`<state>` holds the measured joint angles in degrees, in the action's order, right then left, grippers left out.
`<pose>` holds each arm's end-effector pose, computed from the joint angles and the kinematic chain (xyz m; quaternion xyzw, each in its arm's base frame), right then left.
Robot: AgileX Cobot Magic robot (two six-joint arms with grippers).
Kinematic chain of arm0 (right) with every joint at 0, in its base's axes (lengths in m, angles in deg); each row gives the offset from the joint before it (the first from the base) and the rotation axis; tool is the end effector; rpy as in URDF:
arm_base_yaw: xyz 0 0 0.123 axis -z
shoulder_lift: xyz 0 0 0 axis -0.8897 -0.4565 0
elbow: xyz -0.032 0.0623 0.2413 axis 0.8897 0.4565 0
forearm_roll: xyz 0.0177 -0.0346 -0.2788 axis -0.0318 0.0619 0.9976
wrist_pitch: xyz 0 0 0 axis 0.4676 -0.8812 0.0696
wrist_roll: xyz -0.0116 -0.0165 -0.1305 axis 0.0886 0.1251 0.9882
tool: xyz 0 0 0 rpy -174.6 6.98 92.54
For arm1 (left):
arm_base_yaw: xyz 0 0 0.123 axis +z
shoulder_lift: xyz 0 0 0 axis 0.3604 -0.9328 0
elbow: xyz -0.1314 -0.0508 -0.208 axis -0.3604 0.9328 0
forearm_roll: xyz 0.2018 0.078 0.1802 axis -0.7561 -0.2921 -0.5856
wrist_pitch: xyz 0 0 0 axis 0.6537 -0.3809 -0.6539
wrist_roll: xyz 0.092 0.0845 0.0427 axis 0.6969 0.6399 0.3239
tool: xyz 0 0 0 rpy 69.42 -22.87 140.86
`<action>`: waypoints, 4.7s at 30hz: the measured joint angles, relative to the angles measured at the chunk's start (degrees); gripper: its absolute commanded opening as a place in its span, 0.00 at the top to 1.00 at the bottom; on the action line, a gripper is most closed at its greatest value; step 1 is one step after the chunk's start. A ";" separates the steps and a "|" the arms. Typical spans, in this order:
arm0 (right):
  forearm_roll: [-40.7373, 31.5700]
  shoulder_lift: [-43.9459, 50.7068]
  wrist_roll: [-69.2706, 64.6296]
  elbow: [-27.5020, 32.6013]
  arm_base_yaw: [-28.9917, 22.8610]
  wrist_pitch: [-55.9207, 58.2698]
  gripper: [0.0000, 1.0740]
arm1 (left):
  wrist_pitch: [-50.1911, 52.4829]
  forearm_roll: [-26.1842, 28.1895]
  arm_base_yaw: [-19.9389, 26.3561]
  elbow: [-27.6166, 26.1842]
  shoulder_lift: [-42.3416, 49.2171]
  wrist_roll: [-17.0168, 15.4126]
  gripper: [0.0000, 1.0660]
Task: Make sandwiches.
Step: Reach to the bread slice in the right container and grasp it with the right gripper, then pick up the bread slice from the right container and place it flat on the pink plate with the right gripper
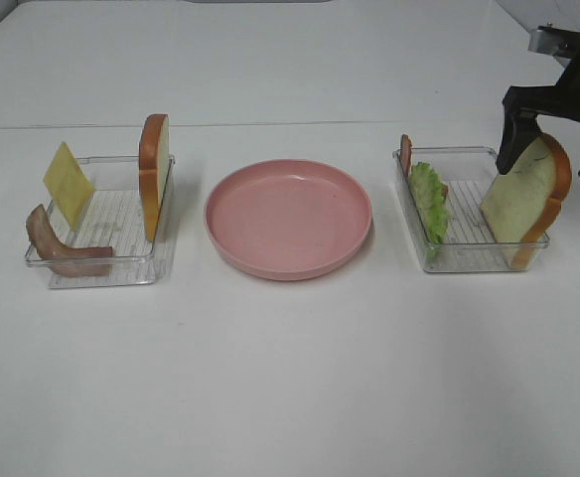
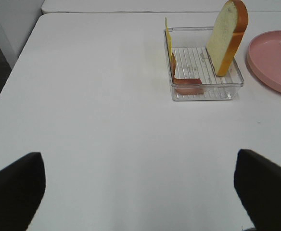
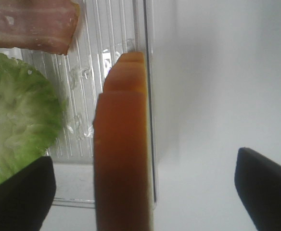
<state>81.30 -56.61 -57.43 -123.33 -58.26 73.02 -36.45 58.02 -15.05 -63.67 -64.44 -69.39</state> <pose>0.4472 -0.0193 0.1094 0.0039 0.9968 0.0587 0.0541 0.0884 0.0007 0.2784 -0.0344 0.8502 -0.0039 0.5253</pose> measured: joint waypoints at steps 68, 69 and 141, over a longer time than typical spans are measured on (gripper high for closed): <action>-28.99 16.10 0.92 0.00 -17.53 -4.58 1.00 | 0.00 0.00 0.00 0.00 0.00 0.00 0.04; -29.16 13.98 0.46 0.00 -19.31 -5.90 1.00 | 0.00 0.00 0.00 0.00 0.00 0.00 0.04; -15.58 -3.78 -6.25 0.00 -22.46 -14.50 0.28 | 0.00 0.00 0.00 0.00 0.00 0.00 0.04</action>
<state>65.72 -60.40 -63.67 -123.33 -80.72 58.52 -36.45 58.02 -15.05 -63.67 -64.44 -69.39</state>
